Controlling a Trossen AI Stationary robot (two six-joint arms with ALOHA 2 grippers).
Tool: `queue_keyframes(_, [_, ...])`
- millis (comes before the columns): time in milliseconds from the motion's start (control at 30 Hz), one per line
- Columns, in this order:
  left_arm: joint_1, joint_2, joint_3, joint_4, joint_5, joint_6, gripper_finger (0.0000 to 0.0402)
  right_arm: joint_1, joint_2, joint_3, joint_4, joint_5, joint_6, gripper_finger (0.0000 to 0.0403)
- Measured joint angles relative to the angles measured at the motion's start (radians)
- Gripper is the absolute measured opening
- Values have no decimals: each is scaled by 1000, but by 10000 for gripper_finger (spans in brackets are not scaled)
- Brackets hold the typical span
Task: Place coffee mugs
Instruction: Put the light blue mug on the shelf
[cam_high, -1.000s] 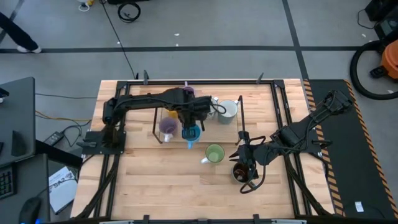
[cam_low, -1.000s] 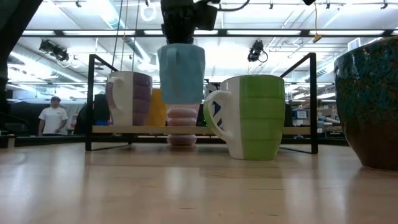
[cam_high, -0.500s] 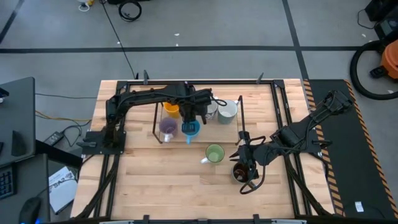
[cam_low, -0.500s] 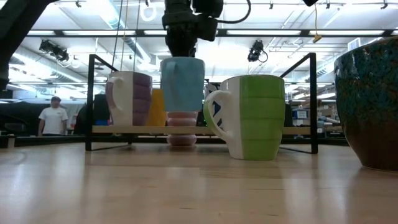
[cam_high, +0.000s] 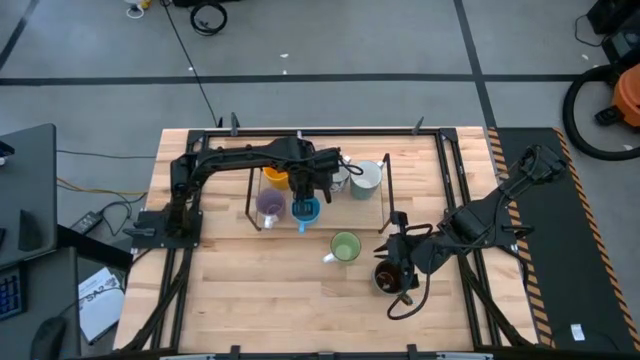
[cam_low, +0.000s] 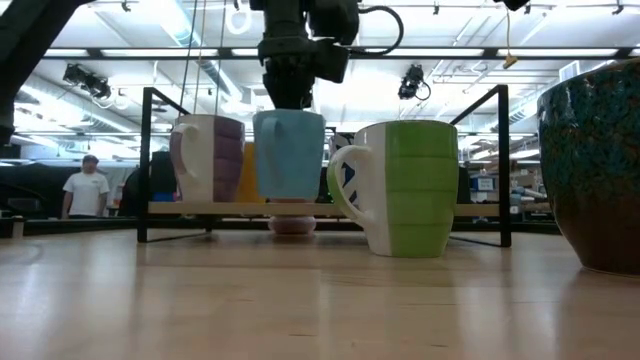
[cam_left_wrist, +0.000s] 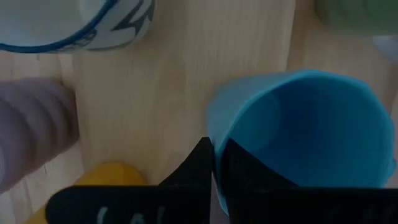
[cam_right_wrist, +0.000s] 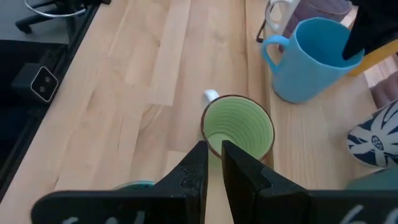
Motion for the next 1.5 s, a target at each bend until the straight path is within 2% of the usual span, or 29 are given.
queue_keyframes(500, [27, 0, 0, -18, 2, 34, 25, 15, 0, 0, 0, 26, 16, 52])
queue_keyframes(1500, [26, 26, 0, -48, 1, 3, 37, 15, 0, 0, 1, 25, 20, 52])
